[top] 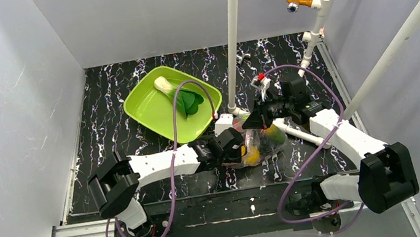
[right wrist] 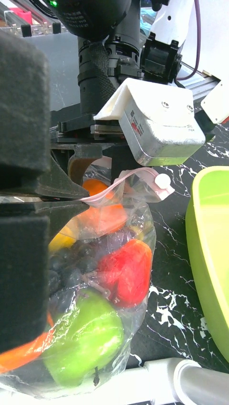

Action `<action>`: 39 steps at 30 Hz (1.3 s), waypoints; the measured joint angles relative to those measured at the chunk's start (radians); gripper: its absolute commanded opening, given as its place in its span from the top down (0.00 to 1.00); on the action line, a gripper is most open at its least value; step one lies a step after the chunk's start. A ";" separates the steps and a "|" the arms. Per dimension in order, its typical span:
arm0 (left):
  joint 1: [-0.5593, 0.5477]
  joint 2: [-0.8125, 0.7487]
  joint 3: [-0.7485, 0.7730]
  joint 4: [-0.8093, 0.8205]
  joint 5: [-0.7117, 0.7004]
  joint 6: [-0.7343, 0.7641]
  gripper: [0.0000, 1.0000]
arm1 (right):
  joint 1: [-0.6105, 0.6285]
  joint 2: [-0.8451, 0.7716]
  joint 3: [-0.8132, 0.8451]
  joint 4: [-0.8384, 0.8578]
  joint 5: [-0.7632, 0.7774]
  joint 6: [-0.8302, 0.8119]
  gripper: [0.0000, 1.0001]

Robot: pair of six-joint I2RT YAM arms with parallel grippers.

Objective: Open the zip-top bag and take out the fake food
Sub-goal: Pick up the fake vegetable from the zipper food storage bag.

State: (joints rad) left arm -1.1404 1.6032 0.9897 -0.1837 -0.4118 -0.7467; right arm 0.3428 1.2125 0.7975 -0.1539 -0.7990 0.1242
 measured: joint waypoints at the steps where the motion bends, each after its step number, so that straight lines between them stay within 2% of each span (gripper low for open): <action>1: 0.000 0.006 0.005 -0.003 -0.004 -0.007 0.47 | 0.000 0.003 0.000 0.000 0.000 0.000 0.99; 3: 0.000 0.011 0.010 -0.007 -0.013 -0.019 0.54 | 0.000 0.006 0.000 0.000 0.000 0.000 0.99; 6: 0.000 0.011 0.012 -0.008 -0.022 -0.025 0.78 | 0.000 0.006 0.000 0.001 0.000 -0.001 0.99; 8: 0.001 0.011 0.012 -0.008 -0.026 -0.022 0.90 | 0.000 0.006 0.000 0.000 0.000 -0.004 0.99; 11: 0.001 0.005 0.011 -0.010 -0.024 -0.007 1.00 | 0.000 0.006 0.000 0.000 0.000 -0.011 0.99; 15: 0.005 -0.036 -0.009 -0.010 0.003 0.032 1.00 | 0.000 0.006 0.000 0.000 0.000 -0.023 0.99; 27: 0.008 -0.332 -0.115 0.060 0.159 0.128 1.00 | 0.000 0.006 0.000 -0.004 0.000 -0.063 0.99; 39: 0.047 -0.447 -0.165 0.103 0.219 0.106 1.00 | 0.000 0.012 0.000 -0.027 -0.038 -0.116 0.99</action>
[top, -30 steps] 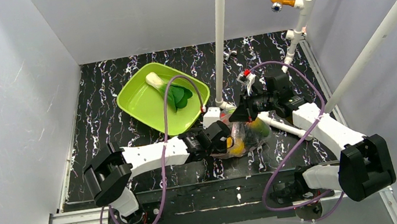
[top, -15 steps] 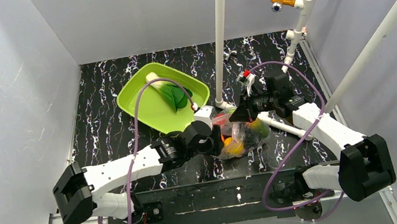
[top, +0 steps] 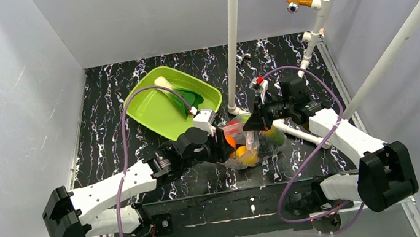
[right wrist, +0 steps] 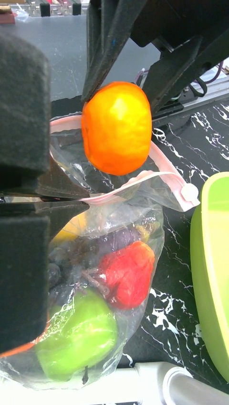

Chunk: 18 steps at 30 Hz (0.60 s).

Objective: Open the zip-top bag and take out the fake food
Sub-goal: Pick up the fake vegetable from the zipper food storage bag.

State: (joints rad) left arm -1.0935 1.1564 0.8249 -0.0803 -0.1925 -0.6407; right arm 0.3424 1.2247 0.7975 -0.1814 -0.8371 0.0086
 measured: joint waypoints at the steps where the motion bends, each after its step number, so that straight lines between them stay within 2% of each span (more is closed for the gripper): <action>1: 0.007 -0.006 -0.008 0.007 0.007 -0.007 1.00 | 0.000 0.001 0.000 0.000 -0.005 -0.007 0.99; 18: 0.127 -0.138 -0.064 0.103 0.201 -0.084 1.00 | 0.000 0.010 0.000 -0.030 -0.067 -0.077 0.99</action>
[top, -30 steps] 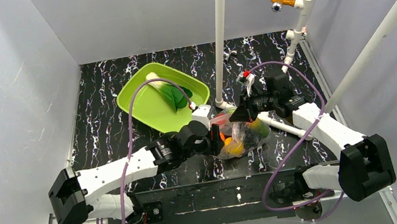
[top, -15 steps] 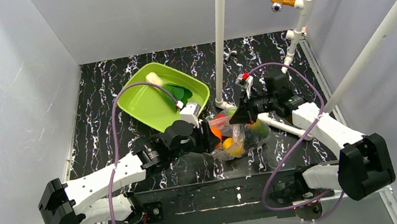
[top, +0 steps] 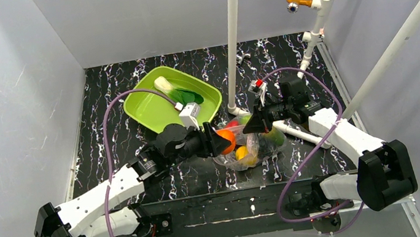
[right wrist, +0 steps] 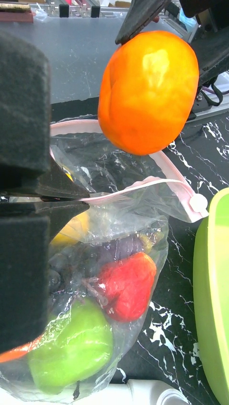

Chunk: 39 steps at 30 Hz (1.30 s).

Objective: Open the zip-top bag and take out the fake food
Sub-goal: Pick up the fake vegetable from the zipper food storage bag, then place the fake vegetable in the bin.

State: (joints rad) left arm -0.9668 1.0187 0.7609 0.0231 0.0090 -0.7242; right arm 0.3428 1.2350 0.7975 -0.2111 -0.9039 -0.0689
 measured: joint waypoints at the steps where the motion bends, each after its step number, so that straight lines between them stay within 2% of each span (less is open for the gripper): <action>1: 0.005 -0.002 -0.003 0.005 0.011 -0.005 1.00 | 0.000 0.000 0.000 0.000 0.000 -0.002 0.99; 7: 0.037 -0.016 -0.017 0.031 0.066 -0.051 1.00 | 0.000 0.002 0.000 -0.003 0.000 -0.011 0.99; 20: 0.070 -0.039 -0.042 0.067 0.066 -0.169 1.00 | 0.000 0.008 0.001 -0.019 0.000 -0.018 0.99; 28: 0.096 -0.074 -0.051 0.064 0.058 -0.180 1.00 | 0.000 0.008 0.006 -0.026 0.000 -0.021 0.99; 39: 0.270 -0.140 -0.052 -0.047 0.036 -0.105 1.00 | 0.000 0.008 0.007 -0.026 0.000 -0.040 0.99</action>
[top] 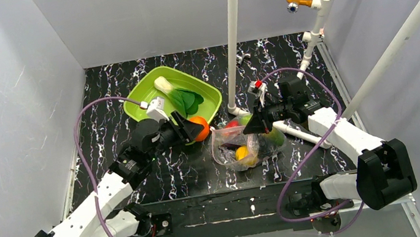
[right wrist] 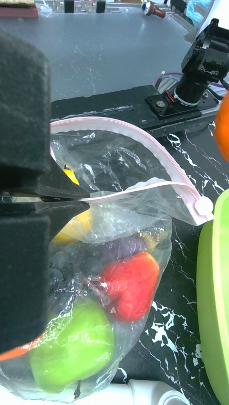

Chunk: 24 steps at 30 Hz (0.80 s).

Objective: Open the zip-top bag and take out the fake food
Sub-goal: Place the fake vegetable in the bin.

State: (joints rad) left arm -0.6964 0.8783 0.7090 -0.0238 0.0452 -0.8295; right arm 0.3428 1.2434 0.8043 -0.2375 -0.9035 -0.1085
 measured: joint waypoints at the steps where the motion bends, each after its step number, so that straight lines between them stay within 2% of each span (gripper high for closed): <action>1: 0.017 0.000 0.000 -0.014 -0.002 0.011 1.00 | 0.000 0.000 0.000 0.000 0.000 -0.001 0.99; 16: 0.213 0.029 0.001 -0.113 -0.042 0.138 1.00 | 0.000 0.020 0.024 -0.051 -0.019 -0.056 0.99; 24: 0.353 0.134 0.001 -0.080 0.038 0.156 1.00 | 0.000 0.023 0.043 -0.104 -0.019 -0.121 0.99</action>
State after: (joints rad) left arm -0.3435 1.0119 0.7101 -0.1043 0.0834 -0.6739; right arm 0.3428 1.2659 0.8471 -0.3416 -0.9226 -0.2295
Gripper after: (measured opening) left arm 0.486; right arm 0.033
